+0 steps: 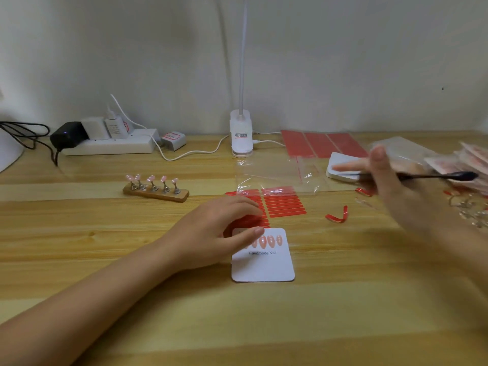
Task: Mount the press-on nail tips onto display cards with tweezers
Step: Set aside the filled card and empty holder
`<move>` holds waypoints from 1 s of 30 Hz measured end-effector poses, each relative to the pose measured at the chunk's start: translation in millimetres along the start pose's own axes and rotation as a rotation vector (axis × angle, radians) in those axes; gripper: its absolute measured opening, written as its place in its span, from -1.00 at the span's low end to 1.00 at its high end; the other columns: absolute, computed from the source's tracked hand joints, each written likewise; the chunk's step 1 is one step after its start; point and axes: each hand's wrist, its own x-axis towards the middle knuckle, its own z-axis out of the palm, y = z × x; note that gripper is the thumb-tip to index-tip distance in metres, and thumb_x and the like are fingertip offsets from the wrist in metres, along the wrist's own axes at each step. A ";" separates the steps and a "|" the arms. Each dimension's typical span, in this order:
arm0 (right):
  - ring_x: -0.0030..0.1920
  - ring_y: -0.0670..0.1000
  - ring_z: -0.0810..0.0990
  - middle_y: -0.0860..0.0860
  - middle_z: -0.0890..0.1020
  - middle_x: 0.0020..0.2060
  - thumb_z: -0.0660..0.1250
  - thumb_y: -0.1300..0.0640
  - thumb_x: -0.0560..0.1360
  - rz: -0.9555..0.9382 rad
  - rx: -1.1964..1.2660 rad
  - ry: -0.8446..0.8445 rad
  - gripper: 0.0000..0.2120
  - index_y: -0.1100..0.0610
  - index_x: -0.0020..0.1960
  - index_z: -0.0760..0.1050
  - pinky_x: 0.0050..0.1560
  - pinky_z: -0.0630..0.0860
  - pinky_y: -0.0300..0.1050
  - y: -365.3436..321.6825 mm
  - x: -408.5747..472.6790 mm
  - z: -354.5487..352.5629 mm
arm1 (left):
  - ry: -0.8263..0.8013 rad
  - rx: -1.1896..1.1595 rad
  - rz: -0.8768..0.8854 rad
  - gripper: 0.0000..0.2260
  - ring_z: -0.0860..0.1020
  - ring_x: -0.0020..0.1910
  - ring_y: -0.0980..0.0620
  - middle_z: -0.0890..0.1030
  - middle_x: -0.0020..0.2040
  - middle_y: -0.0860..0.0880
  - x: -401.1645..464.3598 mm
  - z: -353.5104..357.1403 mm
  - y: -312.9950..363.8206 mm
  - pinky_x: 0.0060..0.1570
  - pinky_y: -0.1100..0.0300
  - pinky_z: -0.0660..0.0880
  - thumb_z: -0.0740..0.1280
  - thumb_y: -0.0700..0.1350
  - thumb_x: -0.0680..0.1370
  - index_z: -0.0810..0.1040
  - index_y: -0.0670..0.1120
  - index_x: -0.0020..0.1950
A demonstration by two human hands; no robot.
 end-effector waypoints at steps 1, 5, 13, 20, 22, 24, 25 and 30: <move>-0.39 -0.25 0.49 -0.16 0.50 -0.48 -0.10 -0.32 0.44 0.005 0.143 -0.053 -0.52 -0.19 -0.08 0.56 -0.33 0.36 -0.47 -6.5 -2.1 11.1 | -0.003 0.012 -0.007 -0.54 0.37 0.22 0.28 0.50 0.23 0.14 -0.2 2.7 -0.5 0.22 0.33 0.30 0.16 0.21 0.47 0.50 0.01 0.26; -0.39 -0.12 0.58 -0.02 0.63 -0.38 0.30 -0.04 0.37 -0.016 0.327 -0.057 -0.78 0.07 -0.17 0.64 -0.32 0.49 -0.30 -9.5 -12.2 44.3 | 0.000 0.036 -0.039 -0.54 0.33 0.28 0.28 0.47 0.28 0.15 -2.4 7.2 -3.1 0.26 0.27 0.30 0.15 0.19 0.47 0.47 0.03 0.30; -0.38 -0.13 0.65 -0.12 0.67 -0.38 0.47 -0.04 0.24 0.046 0.347 -0.069 -0.82 0.04 -0.25 0.58 -0.29 0.53 -0.36 -0.3 -16.0 65.7 | -0.006 -0.016 -0.064 -0.59 0.30 0.27 0.33 0.45 0.28 0.19 -2.7 8.4 -5.1 0.26 0.33 0.26 0.12 0.09 0.49 0.48 0.06 0.29; -0.31 -0.20 0.65 -0.16 0.67 -0.30 0.53 0.21 0.29 0.033 0.296 -0.103 -0.87 0.06 -0.24 0.60 -0.25 0.52 -0.41 4.3 -15.7 65.9 | 0.009 -0.001 -0.034 -0.71 0.31 0.26 0.32 0.45 0.29 0.18 -2.4 8.6 -6.5 0.25 0.31 0.29 0.23 -0.04 0.57 0.49 0.06 0.29; -0.34 -0.22 0.62 -0.16 0.67 -0.32 0.52 0.19 0.30 0.019 0.277 -0.083 -0.90 0.06 -0.27 0.61 -0.30 0.46 -0.45 3.5 -17.0 66.2 | 0.012 -0.002 -0.034 -0.70 0.31 0.26 0.33 0.45 0.28 0.19 -2.8 9.1 -6.6 0.23 0.35 0.29 0.22 -0.02 0.56 0.49 0.06 0.29; -0.34 -0.21 0.61 -0.15 0.66 -0.33 0.52 0.17 0.30 -0.015 0.230 -0.071 -0.91 0.05 -0.28 0.62 -0.31 0.44 -0.46 2.9 -17.7 66.8 | 0.019 -0.007 -0.033 -0.67 0.31 0.25 0.34 0.45 0.26 0.21 -3.7 9.4 -6.2 0.21 0.40 0.27 0.20 0.02 0.54 0.50 0.05 0.28; -0.33 -0.20 0.61 -0.13 0.65 -0.34 0.52 0.18 0.31 -0.040 0.200 -0.067 -0.91 0.06 -0.29 0.62 -0.31 0.44 -0.45 2.5 -18.0 67.3 | 0.023 -0.008 -0.031 -0.66 0.32 0.25 0.34 0.45 0.26 0.20 -3.8 9.5 -5.9 0.21 0.40 0.27 0.19 0.03 0.53 0.50 0.04 0.28; -0.27 -0.14 0.60 -0.10 0.64 -0.34 0.49 0.22 0.36 -0.213 0.023 -0.064 -0.96 0.15 -0.24 0.64 -0.28 0.51 -0.31 2.7 -18.4 66.9 | 0.024 0.003 -0.027 -0.71 0.32 0.26 0.32 0.46 0.28 0.17 -2.6 8.8 -6.3 0.23 0.39 0.26 0.26 -0.08 0.56 0.51 0.03 0.28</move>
